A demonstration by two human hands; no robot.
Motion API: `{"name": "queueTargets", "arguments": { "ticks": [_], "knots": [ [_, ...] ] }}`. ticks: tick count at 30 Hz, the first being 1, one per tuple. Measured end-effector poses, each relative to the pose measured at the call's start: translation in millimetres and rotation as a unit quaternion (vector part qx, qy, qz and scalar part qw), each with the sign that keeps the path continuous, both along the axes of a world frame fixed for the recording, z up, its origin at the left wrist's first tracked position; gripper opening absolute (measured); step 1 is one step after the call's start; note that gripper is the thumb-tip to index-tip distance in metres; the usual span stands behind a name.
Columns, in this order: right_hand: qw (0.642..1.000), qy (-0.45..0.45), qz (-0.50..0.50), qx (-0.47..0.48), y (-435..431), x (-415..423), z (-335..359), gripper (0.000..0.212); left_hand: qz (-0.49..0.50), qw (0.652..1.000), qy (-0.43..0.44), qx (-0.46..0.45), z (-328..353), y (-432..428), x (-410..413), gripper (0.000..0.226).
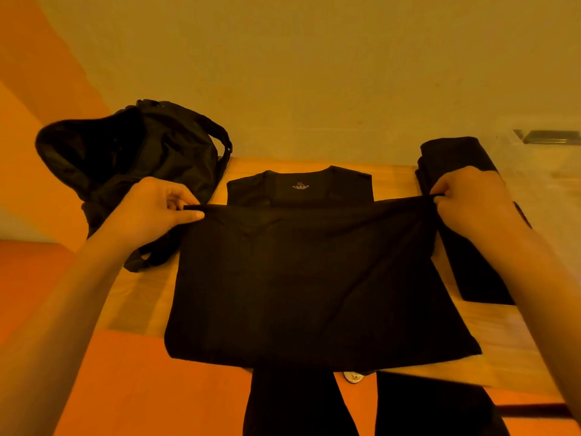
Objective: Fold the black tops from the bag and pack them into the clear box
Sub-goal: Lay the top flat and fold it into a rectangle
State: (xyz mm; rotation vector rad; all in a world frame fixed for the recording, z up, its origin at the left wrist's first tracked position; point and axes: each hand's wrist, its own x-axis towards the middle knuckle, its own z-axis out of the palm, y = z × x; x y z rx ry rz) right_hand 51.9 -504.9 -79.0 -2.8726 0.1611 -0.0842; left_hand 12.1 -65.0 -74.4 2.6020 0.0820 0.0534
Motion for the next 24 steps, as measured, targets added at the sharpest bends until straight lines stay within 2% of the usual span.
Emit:
{"name": "queueTargets", "arguments": {
  "ticks": [3, 5, 13, 18, 24],
  "knots": [
    [0.999, -0.043, -0.010, -0.005, -6, -3, 8, 0.020, 0.063, 0.993, -0.038, -0.096, 5, -2, 1, 0.007],
    [0.998, -0.054, -0.013, -0.010, -6, 2, 11, 0.018, 0.084, 0.990, -0.049, -0.105, 6, -4, 5, 0.008],
    [0.998, -0.058, -0.022, -0.027, -3, 25, -17, 0.017, 0.105, 0.993, -0.058, -0.005, -12, -10, 22, 0.013],
    [0.999, -0.026, 0.000, -0.047, 21, 25, -36, 0.008, 0.096, 0.992, -0.067, 0.037, -33, -21, 27, 0.010],
    [0.996, -0.035, -0.022, -0.082, 27, 32, -35, 0.010, 0.114, 0.987, -0.088, 0.075, -50, -21, 26, 0.008]
  ]
}}
